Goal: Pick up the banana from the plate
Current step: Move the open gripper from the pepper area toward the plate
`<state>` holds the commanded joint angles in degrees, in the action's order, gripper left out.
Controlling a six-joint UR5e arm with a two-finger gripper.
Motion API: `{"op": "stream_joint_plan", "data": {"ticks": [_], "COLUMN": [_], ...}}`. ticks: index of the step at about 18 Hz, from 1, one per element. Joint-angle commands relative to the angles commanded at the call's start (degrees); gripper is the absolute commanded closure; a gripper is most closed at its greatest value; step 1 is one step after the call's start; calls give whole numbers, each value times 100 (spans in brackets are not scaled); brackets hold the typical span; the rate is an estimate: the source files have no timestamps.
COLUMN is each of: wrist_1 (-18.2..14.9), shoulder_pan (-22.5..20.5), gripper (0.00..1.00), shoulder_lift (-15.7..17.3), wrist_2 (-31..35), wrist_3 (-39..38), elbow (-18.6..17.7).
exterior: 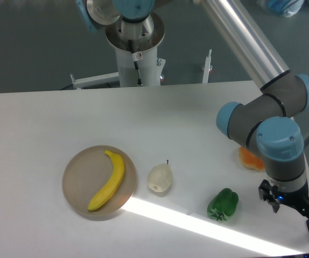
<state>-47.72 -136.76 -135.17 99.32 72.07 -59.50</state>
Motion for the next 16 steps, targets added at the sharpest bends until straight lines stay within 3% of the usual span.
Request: {"op": "stream_joint_plan", "data": {"ticks": [9, 13, 16], "wrist_1": [9, 9, 0], "shoulder_pan": [70, 245, 465], "gripper": [0, 0, 0], "shoulder_lift": [52, 316, 544], "wrist_2": [-158, -167, -158], "wrist_3": [-201, -386, -939], "elbow": [-140, -439, -632]}}
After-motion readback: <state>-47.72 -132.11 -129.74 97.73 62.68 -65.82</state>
